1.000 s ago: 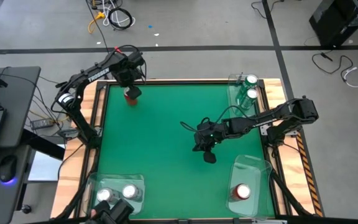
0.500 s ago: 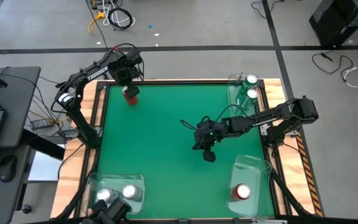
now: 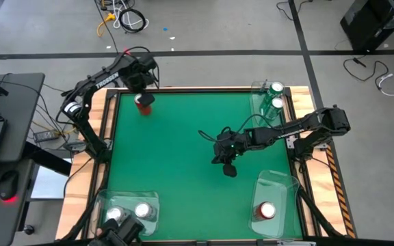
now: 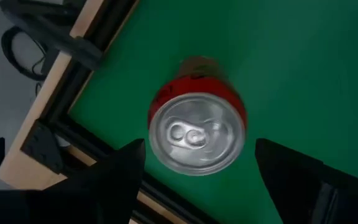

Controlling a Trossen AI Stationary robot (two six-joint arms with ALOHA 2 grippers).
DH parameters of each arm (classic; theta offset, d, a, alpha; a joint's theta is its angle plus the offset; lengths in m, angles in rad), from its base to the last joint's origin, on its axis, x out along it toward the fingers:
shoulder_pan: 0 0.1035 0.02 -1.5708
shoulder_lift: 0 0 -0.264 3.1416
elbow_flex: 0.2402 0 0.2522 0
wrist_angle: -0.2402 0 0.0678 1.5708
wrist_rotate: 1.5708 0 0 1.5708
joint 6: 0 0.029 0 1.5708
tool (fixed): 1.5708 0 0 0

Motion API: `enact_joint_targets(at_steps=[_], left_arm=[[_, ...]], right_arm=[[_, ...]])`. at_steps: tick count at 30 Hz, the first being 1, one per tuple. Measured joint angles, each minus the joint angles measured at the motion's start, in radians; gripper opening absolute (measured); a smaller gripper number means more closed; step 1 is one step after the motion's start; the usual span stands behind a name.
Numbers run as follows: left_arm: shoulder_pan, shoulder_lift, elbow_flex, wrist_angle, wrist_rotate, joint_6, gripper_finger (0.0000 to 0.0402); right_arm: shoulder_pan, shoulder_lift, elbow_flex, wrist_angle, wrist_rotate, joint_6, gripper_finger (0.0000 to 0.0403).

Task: Sort soda cans
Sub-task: Put the red-black soda can into the top center transparent bin

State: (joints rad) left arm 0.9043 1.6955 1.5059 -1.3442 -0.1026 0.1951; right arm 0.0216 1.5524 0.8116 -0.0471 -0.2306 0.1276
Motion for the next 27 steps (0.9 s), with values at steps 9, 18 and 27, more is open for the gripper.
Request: enact_joint_targets(at_steps=[9,18,27], left_arm=[[0.0,0.0,-0.016,0.017,-0.053,0.013,0.031],[-0.016,0.0,-0.016,0.012,-0.013,-0.022,0.031],[-0.022,0.0,-0.017,0.019,-0.043,-0.01,0.031]], right_arm=[[0.0,0.0,0.0,-0.005,-0.008,0.0,0.0001],[0.0,0.0,0.0,-0.004,-0.009,-0.025,0.0005],[0.0,0.0,0.0,-0.003,-0.009,-0.026,0.0031]])
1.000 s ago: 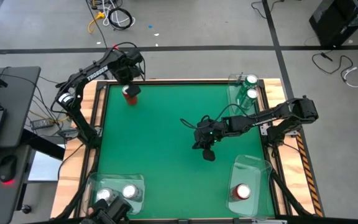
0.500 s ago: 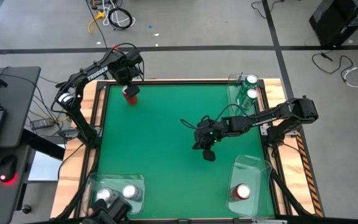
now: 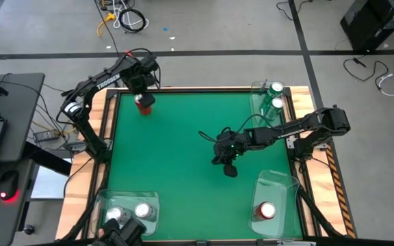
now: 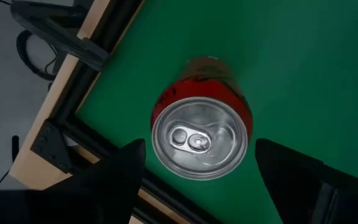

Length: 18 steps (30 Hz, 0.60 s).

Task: Sort soda cans
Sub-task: Put the red-black soda can into the top center transparent bin

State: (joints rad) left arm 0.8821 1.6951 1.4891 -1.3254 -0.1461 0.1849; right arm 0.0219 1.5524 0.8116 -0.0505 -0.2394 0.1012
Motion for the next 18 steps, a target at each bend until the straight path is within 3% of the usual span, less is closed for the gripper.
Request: enact_joint_targets(at_steps=[18], left_arm=[[0.028,-0.006,-0.085,0.091,0.021,0.026,0.0311]], right_arm=[[0.001,0.0,0.0,0.006,0.0,0.0,0.0056]])
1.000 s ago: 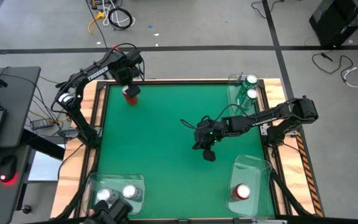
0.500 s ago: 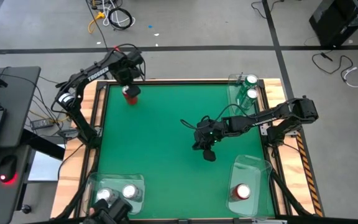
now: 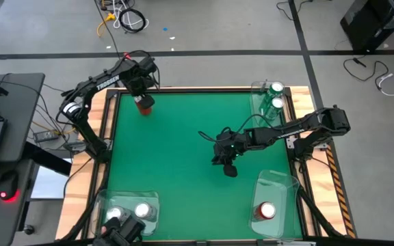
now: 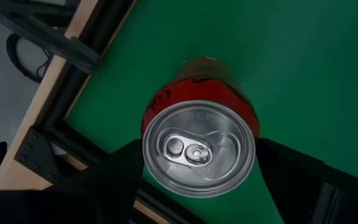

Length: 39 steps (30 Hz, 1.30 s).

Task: Sort soda cans
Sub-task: Put the red-black soda can into the top center transparent bin

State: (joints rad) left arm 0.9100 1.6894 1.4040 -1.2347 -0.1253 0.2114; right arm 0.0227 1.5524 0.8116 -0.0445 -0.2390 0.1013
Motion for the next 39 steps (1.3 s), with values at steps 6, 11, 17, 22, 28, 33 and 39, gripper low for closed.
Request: enact_joint_targets(at_steps=[6,11,17,22,28,33,39], left_arm=[[0.001,0.0,-0.001,0.022,0.012,0.024,0.031],[0.001,0.008,0.0,0.024,0.023,0.024,0.0299],[0.002,0.021,0.001,0.02,0.027,0.038,0.0258],[0.002,0.022,0.0,0.012,0.033,-0.006,0.0266],[0.001,0.029,-0.004,0.027,0.018,-0.014,0.0341],[0.0,0.061,-0.004,0.042,0.041,-0.03,0.037],[0.0,0.143,-0.004,0.036,0.038,-0.005,0.0369]], right_arm=[[0.001,0.0,0.0,0.0,0.0,0.0,0.0058],[0.001,0.0,0.0,0.0,0.0,0.0,0.0058],[0.001,0.0,0.0,0.001,0.0,0.0,0.006],[0.001,0.0,0.0,0.001,0.0,0.0,0.006],[0.001,0.0,0.0,0.007,0.0,0.0,0.0061],[0.001,0.0,0.0,0.006,0.0,-0.005,0.0067],[0.001,0.0,0.0,0.006,0.0,-0.007,0.0076]])
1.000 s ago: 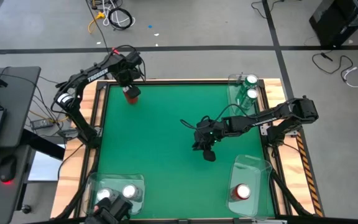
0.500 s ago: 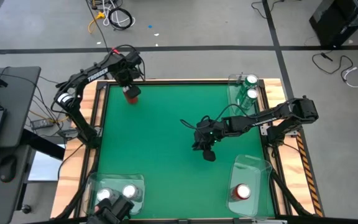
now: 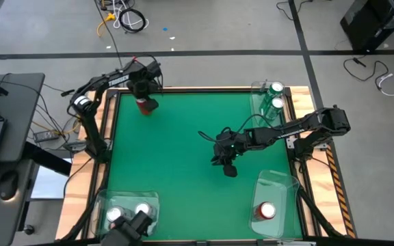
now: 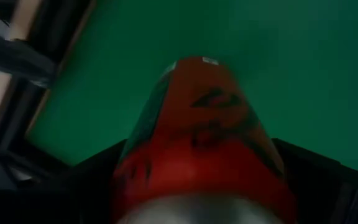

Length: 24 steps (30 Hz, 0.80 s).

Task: Sort soda cans
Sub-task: Put the red-black soda can into the top center transparent bin

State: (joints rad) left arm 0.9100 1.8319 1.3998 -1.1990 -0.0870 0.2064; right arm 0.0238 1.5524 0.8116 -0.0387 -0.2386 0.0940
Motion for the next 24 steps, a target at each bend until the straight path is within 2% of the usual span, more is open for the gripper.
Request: enact_joint_targets(at_steps=[5,10,18,24], left_arm=[[0.0,0.042,-0.001,-0.014,-0.024,0.022,0.0352],[-0.003,0.028,0.002,-0.018,-0.041,0.019,0.0293],[-0.025,-0.025,0.033,-0.049,-0.046,0.013,0.0293],[-0.088,-0.101,0.088,-0.074,-0.046,-0.004,0.0293]], right_arm=[[0.0,0.0,0.0,-0.002,0.0,0.0,0.0081],[0.0,0.0,0.0,-0.002,0.0,-0.001,0.0082],[-0.002,-0.02,0.004,-0.024,0.0,-0.008,0.0075],[0.004,-0.102,0.089,-0.249,0.011,0.008,0.0063]])
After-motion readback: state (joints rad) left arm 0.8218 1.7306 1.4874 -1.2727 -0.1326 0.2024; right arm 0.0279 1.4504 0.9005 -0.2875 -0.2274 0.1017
